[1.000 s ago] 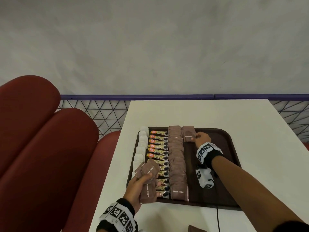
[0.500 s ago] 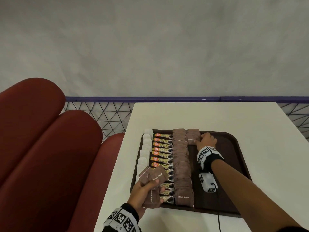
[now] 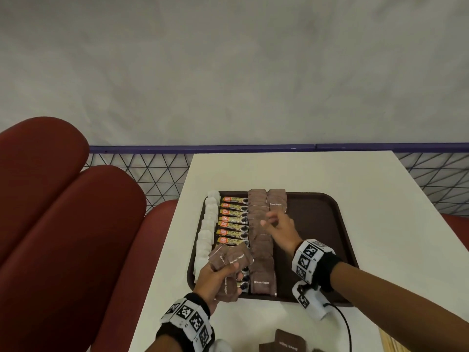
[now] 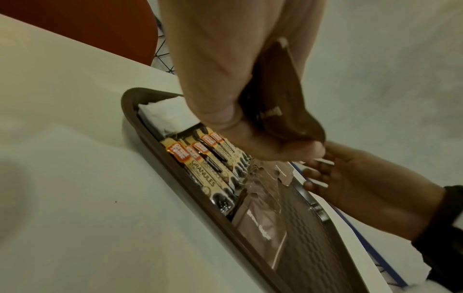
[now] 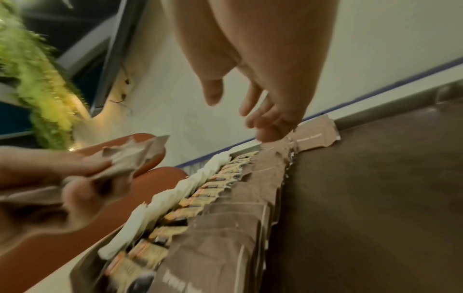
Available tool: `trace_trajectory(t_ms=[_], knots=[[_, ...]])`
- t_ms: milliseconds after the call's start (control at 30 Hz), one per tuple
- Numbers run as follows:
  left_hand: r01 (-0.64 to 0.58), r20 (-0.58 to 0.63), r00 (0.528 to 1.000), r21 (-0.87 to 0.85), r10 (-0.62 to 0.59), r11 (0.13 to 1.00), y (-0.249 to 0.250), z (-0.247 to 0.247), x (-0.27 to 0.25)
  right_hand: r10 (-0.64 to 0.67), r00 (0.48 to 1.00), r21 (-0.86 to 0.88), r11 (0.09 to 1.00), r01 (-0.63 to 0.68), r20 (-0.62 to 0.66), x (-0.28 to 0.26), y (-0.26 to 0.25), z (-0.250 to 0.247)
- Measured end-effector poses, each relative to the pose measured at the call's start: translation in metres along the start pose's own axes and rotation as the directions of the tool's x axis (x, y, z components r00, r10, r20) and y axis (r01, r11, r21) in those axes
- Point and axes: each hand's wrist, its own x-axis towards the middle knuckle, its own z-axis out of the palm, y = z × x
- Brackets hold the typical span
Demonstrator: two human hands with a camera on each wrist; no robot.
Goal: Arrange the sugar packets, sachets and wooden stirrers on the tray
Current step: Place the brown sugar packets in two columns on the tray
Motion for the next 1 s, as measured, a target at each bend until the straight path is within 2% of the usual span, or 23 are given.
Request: trace_trajectory(t_ms=[100,167,333,400,533,667,733,800,867,933,1000], knots=[[-0.004,0.009,1.0,0.018,0.004,1.0,0.0,0.006,-0.005,-0.055,0.957,0.085,0.996,0.032,0.285,-0.022,-0.011,0.003],[-0.01,0.008,1.0,0.023,0.009,1.0,-0.001,0.008,-0.007,-0.052,0.91,0.078,0.997,0.022,0.411,-0.032,-0.014,0.003],[-0.01,0.011,1.0,0.052,0.009,0.999,-0.003,0.012,-0.01,-0.06,0.83,0.072,0.997,0.024,0.555,-0.04,-0.007,0.005],[-0.001,0.029,1.0,0.047,0.0,0.999,-0.003,0.012,-0.011,-0.089,0.818,0.106,0.994,0.035,0.568,-0.041,-0.004,0.004],[0.064,0.049,0.997,0.005,-0.064,0.998,-0.001,0.016,-0.011,-0.11,0.862,0.08,0.994,0.08,0.495,-0.037,-0.001,-0.003],[0.152,0.088,0.984,0.037,-0.155,0.988,0.003,0.015,-0.012,-0.094,0.887,0.073,0.995,0.069,0.451,-0.032,0.0,-0.015],[0.161,0.103,0.981,0.039,-0.164,0.986,0.003,0.014,-0.012,-0.082,0.917,0.084,0.995,0.053,0.389,-0.026,0.001,-0.021],[0.163,0.104,0.98,0.044,-0.167,0.986,0.002,0.013,-0.011,-0.05,0.956,0.114,0.993,0.018,0.29,-0.016,0.005,-0.027],[0.158,0.093,0.982,0.041,-0.162,0.987,0.0,0.012,-0.009,0.016,0.992,0.066,0.998,-0.024,0.122,-0.001,0.013,-0.032],[0.151,0.078,0.985,0.029,-0.153,0.988,-0.002,0.009,-0.006,0.083,0.995,-0.038,0.996,-0.085,-0.05,0.012,0.02,-0.038],[0.145,0.063,0.987,0.01,-0.145,0.989,-0.002,0.006,-0.003,0.137,0.979,-0.073,0.986,-0.149,-0.151,0.024,0.023,-0.044]])
